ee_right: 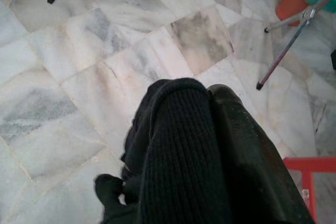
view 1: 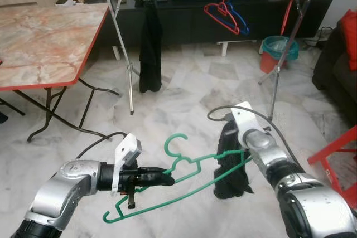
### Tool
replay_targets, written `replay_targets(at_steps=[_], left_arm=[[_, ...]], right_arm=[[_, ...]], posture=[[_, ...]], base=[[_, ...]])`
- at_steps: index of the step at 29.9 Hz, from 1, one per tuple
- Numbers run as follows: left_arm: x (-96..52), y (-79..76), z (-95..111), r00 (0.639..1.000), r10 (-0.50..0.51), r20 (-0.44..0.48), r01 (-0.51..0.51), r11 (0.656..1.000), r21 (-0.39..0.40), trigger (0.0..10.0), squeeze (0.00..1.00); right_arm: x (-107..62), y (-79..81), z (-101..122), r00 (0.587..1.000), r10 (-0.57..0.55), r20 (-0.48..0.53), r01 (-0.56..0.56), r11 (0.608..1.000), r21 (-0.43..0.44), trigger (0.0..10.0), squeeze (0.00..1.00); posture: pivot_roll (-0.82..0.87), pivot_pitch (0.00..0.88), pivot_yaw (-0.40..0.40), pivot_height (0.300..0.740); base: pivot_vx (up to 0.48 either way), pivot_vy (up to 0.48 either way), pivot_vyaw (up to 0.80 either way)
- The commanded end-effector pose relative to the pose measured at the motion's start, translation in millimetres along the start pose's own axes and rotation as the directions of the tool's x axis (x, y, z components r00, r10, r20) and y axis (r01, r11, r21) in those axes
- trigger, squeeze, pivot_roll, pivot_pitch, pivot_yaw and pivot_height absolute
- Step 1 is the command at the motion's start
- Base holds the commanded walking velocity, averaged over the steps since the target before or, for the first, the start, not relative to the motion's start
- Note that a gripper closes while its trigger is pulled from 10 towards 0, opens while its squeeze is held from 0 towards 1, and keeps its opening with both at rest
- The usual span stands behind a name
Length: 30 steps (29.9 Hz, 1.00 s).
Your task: Hang hanger
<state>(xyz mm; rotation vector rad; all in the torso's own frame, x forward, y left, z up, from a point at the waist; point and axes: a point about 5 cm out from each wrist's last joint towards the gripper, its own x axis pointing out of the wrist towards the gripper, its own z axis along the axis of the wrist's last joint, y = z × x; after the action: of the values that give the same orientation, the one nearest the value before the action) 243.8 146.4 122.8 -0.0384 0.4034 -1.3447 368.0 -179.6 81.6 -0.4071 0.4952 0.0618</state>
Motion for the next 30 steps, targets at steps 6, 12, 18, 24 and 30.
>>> replay_targets(at_steps=[6, 12, 18, 24, 30], left_arm=[[0.1, 12.8, -2, 0.992, 0.122, -0.033, -0.122, 0.992, 0.014, 10.0, 0.00], [-0.9, 30.5, -3, 0.958, 0.285, -0.033, -0.284, 0.958, 0.041, 10.0, 0.00], [1.4, 44.9, 3, 0.908, 0.418, 0.034, -0.419, 0.907, 0.052, 10.0, 0.00], [5.9, 40.2, 0, 0.931, 0.365, 0.029, -0.365, 0.931, 0.014, 10.0, 0.00], [10.9, 16.8, -1, 0.983, 0.177, 0.042, -0.176, 0.984, -0.027, 10.0, 0.00]], right_arm=[[-1.6, -0.5, 46, 0.990, 0.019, 0.137, -0.017, 1.000, -0.018, 10.0, 0.00], [-2.2, 2.8, 46, 0.990, 0.030, 0.139, -0.027, 0.999, -0.020, 10.0, 0.00], [-2.9, 9.7, 45, 0.989, 0.052, 0.140, -0.050, 0.999, -0.016, 10.0, 0.00], [-3.8, 16.8, 45, 0.988, 0.078, 0.136, -0.075, 0.997, -0.027, 10.0, 0.00], [-3.3, 14.9, 34, 0.992, 0.072, 0.101, -0.069, 0.997, -0.028, 10.0, 0.00]], posture=[[-0.06, 0.000, 0.040, 0.740], [-0.06, 0.000, 0.044, 0.740], [-0.06, 0.000, 0.045, 0.740], [-0.06, 0.000, 0.042, 0.740], [-0.05, 0.000, 0.038, 0.740]], base=[[0.000, 0.000, 0.00], [0.000, 0.000, 0.00], [0.000, 0.000, 0.00], [0.000, 0.000, 0.00], [0.000, 0.000, 0.00]])
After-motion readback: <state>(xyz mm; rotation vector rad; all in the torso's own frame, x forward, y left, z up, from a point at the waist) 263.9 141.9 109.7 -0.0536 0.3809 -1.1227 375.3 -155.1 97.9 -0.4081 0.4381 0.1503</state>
